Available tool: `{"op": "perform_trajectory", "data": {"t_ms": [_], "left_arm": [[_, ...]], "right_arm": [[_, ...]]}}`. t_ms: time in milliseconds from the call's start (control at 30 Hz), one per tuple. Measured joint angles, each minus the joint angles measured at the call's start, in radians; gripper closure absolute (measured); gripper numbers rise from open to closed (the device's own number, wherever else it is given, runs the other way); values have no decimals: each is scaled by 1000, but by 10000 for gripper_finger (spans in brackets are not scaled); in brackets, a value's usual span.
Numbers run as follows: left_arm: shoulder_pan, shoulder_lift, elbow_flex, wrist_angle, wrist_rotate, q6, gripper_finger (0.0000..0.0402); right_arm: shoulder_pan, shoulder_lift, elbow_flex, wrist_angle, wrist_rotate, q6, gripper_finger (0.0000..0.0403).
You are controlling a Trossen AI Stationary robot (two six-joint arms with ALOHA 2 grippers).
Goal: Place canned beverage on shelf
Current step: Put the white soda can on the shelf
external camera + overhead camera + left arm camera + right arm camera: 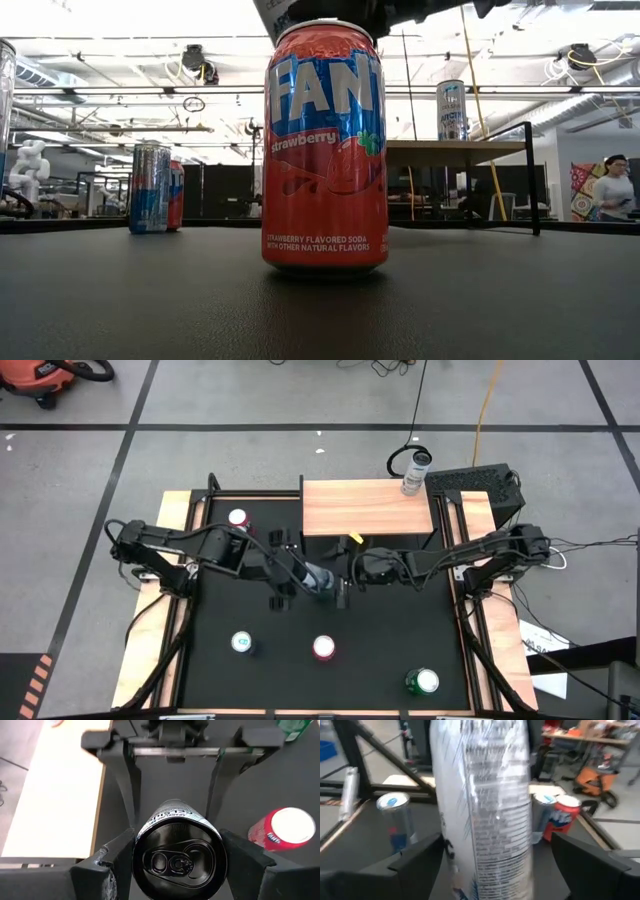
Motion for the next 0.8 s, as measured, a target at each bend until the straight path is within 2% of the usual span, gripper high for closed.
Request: {"op": "perform_trajectory", "data": {"t_ms": [233,433,567,667,800], "left_arm": [[3,0,0,37,7,23,171],[2,0,0,36,7,26,170],[2,0,0,38,2,26,149],[2,-11,0,52,-13,32,124],[-10,-69,0,40,-36,25,90]], "right_arm": [[-3,12,-1,7,-17,14,58],[-3,12,0,1,-21,22,128],[-3,12,-3,9,-24,19,168],[-6,13,-51,131,-30,23,168],[-39,13,-172,382,-97,48,162]]}}
